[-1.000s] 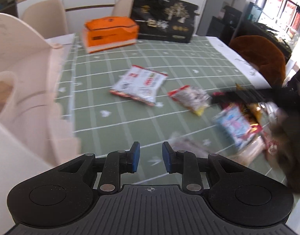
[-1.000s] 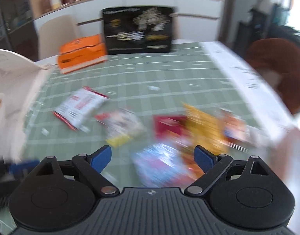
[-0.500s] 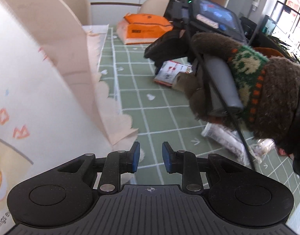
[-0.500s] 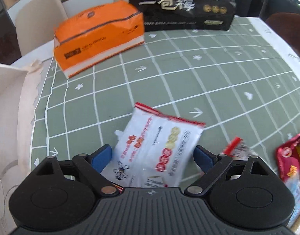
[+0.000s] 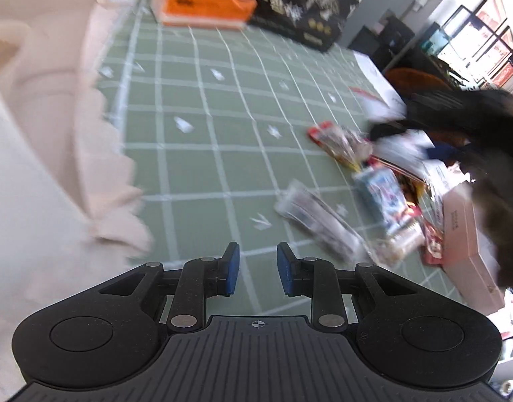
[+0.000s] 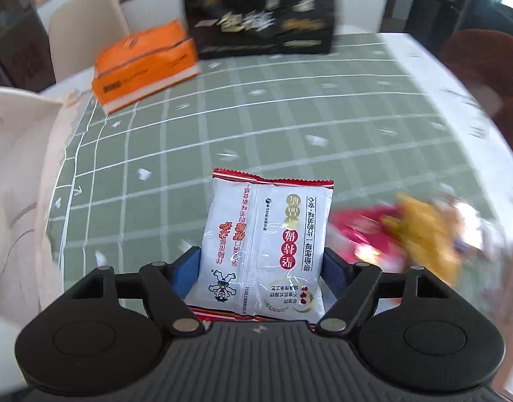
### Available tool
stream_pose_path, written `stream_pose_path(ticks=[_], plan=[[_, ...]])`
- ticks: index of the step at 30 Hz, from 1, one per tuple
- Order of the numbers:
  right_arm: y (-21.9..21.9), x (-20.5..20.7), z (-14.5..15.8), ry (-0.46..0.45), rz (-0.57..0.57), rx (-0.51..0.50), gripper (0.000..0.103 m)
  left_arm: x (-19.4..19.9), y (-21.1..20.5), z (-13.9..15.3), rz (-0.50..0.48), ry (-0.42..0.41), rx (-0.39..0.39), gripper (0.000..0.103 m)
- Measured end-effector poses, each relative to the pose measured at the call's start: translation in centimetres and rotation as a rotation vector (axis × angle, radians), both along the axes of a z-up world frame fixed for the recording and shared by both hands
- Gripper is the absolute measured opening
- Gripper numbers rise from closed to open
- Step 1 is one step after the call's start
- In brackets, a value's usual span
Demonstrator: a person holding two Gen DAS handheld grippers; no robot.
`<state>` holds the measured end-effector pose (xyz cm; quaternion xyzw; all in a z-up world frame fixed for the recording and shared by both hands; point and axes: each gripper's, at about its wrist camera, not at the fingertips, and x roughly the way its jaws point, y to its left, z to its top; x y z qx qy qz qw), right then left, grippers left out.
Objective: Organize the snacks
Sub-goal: 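Grasp the white biscuit packet with the right gripper while the left gripper reaches toward the clear wrapped bar, then lift the white biscuit packet with the right gripper while the left gripper grasps the clear wrapped bar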
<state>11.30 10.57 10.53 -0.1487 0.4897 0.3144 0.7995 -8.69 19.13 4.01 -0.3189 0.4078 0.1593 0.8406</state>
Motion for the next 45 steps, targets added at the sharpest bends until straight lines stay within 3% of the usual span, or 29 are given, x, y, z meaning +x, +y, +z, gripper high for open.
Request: stream_pose_path(ticks=[5, 12, 16, 18, 24, 26, 30, 35, 37, 40, 45], plan=[[-11.6, -2.5, 2.2, -0.068, -0.011, 0.015, 0.076, 3.4, -1.4, -0.9, 0.032, 0.026, -0.057, 0.029], [-23.3, -6.4, -0.7, -0.121, -0.093, -0.015, 0.076, 8.0, -3.0, -0.9, 0.057, 0.05, 0.077, 0.029], [-26.7, -8.2, -3.2, -0.094, -0.137, -0.019, 0.076, 10.3, -4.5, -0.7, -0.021, 0.062, 0.171, 0.031], [-27.6, -8.6, -4.5, -0.06, -0.16, -0.013, 0.076, 11.5, -5.7, -0.6, -0.086, 0.075, 0.245, 0.037], [-28.3, -9.2, -6.4, -0.01, -0.165, 0.001, 0.076, 11.8, -9.6, -0.4, -0.329, 0.089, 0.49, 0.035], [-28.0, -9.2, -6.9, 0.0, -0.158, -0.01, 0.076, 11.0, -10.0, -0.5, -0.392, 0.079, 0.536, 0.033], [-27.9, -9.3, -7.2, -0.011, -0.157, -0.007, 0.077, 9.3, -9.5, -0.4, -0.448, 0.067, 0.524, 0.027], [-28.0, -9.7, -7.4, -0.033, -0.171, -0.022, 0.082, 10.2, -7.9, 0.1, -0.347, 0.059, 0.334, 0.029], [-28.0, -9.6, -7.5, -0.025, -0.192, -0.019, 0.084, 10.8, -8.0, 0.1, -0.314, 0.058, 0.301, 0.03], [-28.0, -9.4, -7.5, -0.021, -0.214, -0.026, 0.085, 11.6, -9.3, 0.1, -0.317, 0.077, 0.362, 0.03], [-28.0, -9.4, -7.6, -0.014, -0.251, -0.032, 0.086, 10.9, -12.0, -0.8, -0.444, 0.094, 0.591, 0.037]])
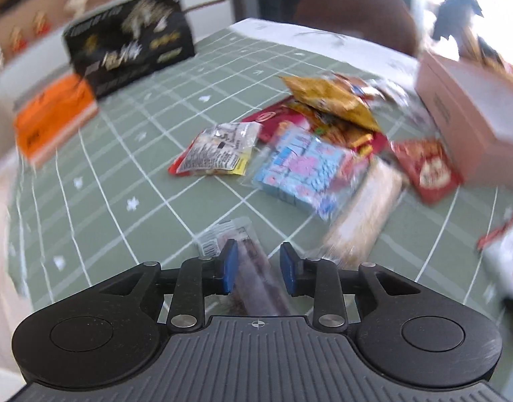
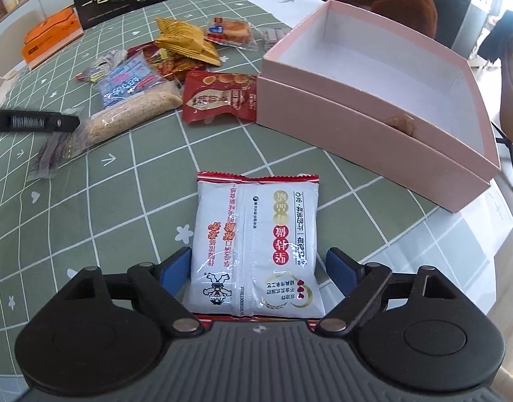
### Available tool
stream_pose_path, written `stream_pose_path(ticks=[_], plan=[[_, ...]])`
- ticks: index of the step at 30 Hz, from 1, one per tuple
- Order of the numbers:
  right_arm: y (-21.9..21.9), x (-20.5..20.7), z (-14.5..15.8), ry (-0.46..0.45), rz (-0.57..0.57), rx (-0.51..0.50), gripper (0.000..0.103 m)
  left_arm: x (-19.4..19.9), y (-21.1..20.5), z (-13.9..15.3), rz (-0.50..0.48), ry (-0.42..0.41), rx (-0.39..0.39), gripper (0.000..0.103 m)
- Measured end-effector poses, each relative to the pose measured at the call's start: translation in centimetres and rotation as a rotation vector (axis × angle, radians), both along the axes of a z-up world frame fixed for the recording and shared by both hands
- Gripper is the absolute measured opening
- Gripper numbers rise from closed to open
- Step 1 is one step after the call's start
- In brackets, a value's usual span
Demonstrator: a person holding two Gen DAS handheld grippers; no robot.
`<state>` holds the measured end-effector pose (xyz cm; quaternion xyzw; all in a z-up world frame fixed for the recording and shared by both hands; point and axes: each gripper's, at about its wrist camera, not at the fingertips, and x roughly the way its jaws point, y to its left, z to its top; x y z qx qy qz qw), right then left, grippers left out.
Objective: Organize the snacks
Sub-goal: 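Lift the white biscuit packet with the right gripper while the left gripper grasps the clear wrapped bar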
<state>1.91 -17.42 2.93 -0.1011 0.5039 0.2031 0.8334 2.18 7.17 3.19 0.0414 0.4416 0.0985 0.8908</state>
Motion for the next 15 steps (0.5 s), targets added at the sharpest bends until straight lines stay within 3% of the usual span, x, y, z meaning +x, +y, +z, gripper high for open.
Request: stream_pose_path(ticks=[2, 4, 7, 8, 15], plan=[[0.0, 0.1, -0.1, 0.001, -0.011, -0.002, 0.088, -0.7, 0.4, -0.3, 0.014, 0.0, 0.056, 0.039], [0.1, 0.2, -0.1, 0.004, -0.024, -0.004, 0.088, -1.2, 1.4, -0.4, 0.055, -0.003, 0.062, 0.04], [0.3, 0.4, -0.1, -0.011, -0.036, -0.004, 0.088, -1.3, 2.5, -0.3, 0.076, -0.015, 0.006, 0.044], [0.5, 0.4, -0.1, -0.027, -0.036, -0.004, 0.088, -1.1, 2.6, -0.3, 0.075, -0.011, -0.001, 0.051], [1.4, 1.4, -0.3, -0.099, -0.073, -0.017, 0.088, -0.7, 3.4, -0.4, 0.102, -0.01, -0.078, 0.053]])
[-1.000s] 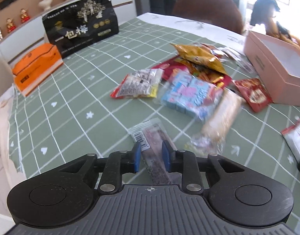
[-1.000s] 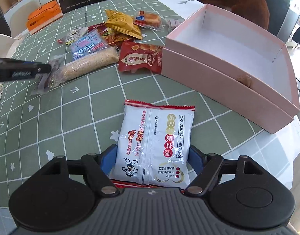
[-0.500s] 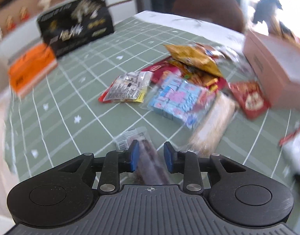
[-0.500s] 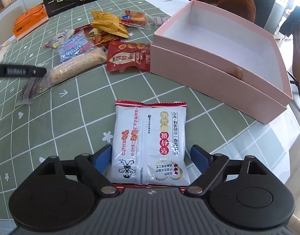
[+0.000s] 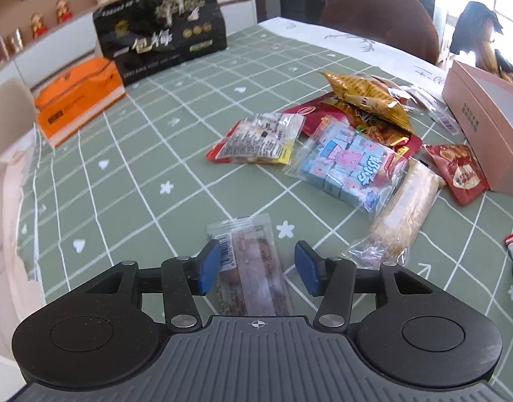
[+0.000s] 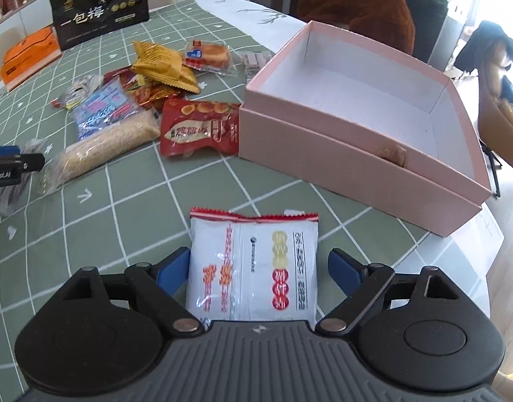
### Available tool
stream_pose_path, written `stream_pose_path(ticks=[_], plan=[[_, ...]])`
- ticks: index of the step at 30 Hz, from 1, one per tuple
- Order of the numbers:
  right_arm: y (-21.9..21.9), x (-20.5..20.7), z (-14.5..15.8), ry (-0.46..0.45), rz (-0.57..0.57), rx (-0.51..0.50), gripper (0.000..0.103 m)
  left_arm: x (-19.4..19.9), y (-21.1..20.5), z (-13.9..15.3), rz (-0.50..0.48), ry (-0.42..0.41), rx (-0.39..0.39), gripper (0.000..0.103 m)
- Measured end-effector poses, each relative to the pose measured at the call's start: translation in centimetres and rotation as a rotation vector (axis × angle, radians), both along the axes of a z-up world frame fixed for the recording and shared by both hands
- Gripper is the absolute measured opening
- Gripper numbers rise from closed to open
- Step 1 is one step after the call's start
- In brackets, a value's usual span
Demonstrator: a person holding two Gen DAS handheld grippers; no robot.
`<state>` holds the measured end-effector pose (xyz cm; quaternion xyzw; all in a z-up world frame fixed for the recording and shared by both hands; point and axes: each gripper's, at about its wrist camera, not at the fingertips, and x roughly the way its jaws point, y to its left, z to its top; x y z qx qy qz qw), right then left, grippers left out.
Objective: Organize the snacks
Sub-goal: 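Lift the white biscuit packet with the right gripper while the left gripper grasps the clear wrapped bar, then carry both packets into the pink box and open both grippers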
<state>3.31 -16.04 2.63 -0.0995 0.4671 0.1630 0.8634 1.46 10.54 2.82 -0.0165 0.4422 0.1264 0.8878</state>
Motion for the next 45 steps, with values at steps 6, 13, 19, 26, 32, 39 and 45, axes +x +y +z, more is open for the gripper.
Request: stream_pose_path(ticks=[6, 13, 19, 26, 32, 39, 45], plan=[[0.4, -0.3, 0.0, 0.003, 0.013, -0.019, 0.088, -2.2, -0.4, 0.2, -0.059, -0.006, -0.038, 0.043], [0.0, -0.1, -0.1, 0.027, -0.002, 0.006, 0.088, -5.9, -2.1, 0.7, -0.121, -0.019, -0.147, 0.041], [-0.7, -0.4, -0.2, 0.041, -0.013, 0.034, 0.088, -8.4, -6.6, 0.6, -0.24, 0.006, -0.123, 0.041], [-1.4, -1.1, -0.4, 0.007, -0.017, 0.056, 0.089, -8.0, -8.6, 0.1, -0.288, 0.043, -0.093, 0.053], [-1.7, -1.0, -0.4, -0.014, 0.013, 0.065, 0.091, -7.6, -8.0, 0.2, -0.263, 0.05, -0.121, 0.053], [-1.2, -0.9, 0.4, -0.011, 0.104, 0.033, 0.078, -7.7, -7.3, 0.4, -0.219, 0.045, -0.176, 0.053], [-2.5, -3.1, 2.5, -0.038, 0.126, 0.016, 0.078, -8.4, -5.7, 0.4, -0.183, 0.015, -0.292, 0.053]])
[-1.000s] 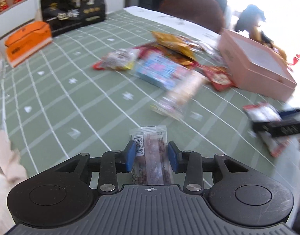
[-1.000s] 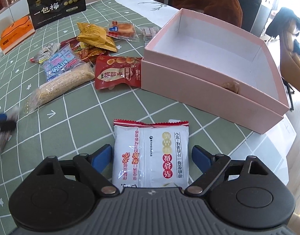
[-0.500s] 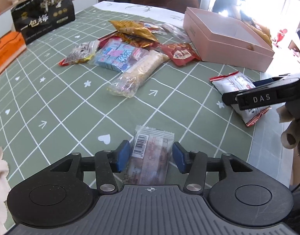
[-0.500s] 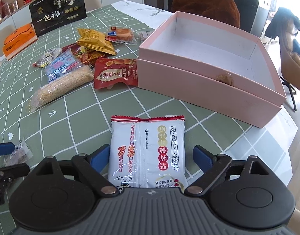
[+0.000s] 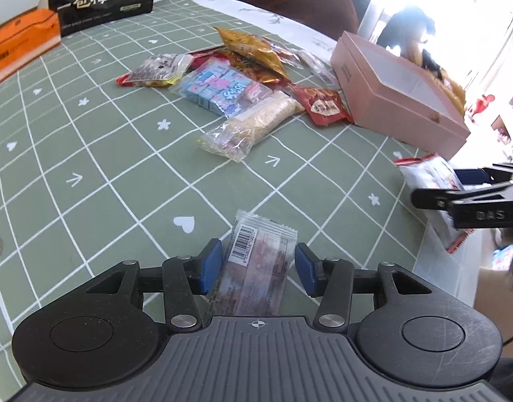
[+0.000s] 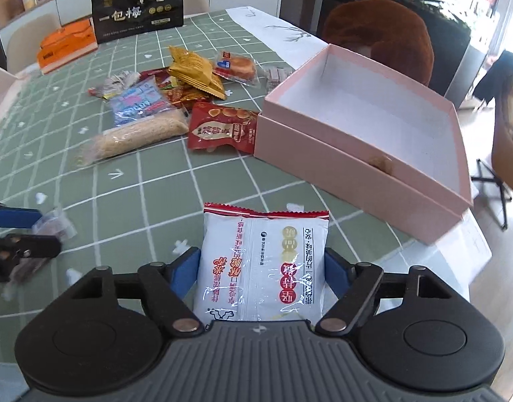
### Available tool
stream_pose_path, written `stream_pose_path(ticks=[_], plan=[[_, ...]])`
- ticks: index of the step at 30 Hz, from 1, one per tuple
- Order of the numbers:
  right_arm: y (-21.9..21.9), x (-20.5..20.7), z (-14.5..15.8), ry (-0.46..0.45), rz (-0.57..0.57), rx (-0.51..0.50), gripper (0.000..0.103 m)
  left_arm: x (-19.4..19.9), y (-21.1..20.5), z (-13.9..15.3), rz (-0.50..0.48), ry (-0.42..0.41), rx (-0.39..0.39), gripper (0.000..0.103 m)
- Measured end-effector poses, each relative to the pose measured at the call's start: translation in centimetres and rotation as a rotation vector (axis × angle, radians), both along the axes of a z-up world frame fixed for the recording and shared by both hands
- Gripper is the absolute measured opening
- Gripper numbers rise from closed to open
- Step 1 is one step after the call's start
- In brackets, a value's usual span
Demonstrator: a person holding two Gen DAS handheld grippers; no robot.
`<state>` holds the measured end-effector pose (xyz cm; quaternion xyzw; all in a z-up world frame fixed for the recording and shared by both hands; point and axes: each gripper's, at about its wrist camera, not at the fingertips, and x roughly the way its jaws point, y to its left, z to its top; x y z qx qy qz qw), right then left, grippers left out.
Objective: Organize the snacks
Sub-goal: 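Carry both packets into the pink box and open both grippers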
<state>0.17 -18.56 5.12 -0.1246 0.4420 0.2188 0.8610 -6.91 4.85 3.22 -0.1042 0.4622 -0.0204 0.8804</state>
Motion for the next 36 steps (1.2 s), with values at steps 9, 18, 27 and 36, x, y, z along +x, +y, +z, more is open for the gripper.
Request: stream_pose_path(ticks=[9, 18, 27, 36], plan=[[-2.3, -1.8, 1.6, -0.023, -0.041, 0.016, 0.078, 0.1, -3.3, -0.1, -0.078, 0.011, 0.205, 0.054], [-3.2, -1.5, 1.0, 0.004, -0.074, -0.002, 0.078, -1.3, -2.6, 0.0, -0.126, 0.035, 0.194, 0.052], [-4.0, -1.7, 0.9, 0.034, -0.082, -0.001, 0.078, -2.9, -2.2, 0.8, -0.054, -0.084, 0.15, 0.04], [-7.6, 1.8, 7.1, -0.147, -0.127, 0.072, 0.078, 7.8, -8.6, 12.2, -0.171, -0.421, -0.012, 0.04]])
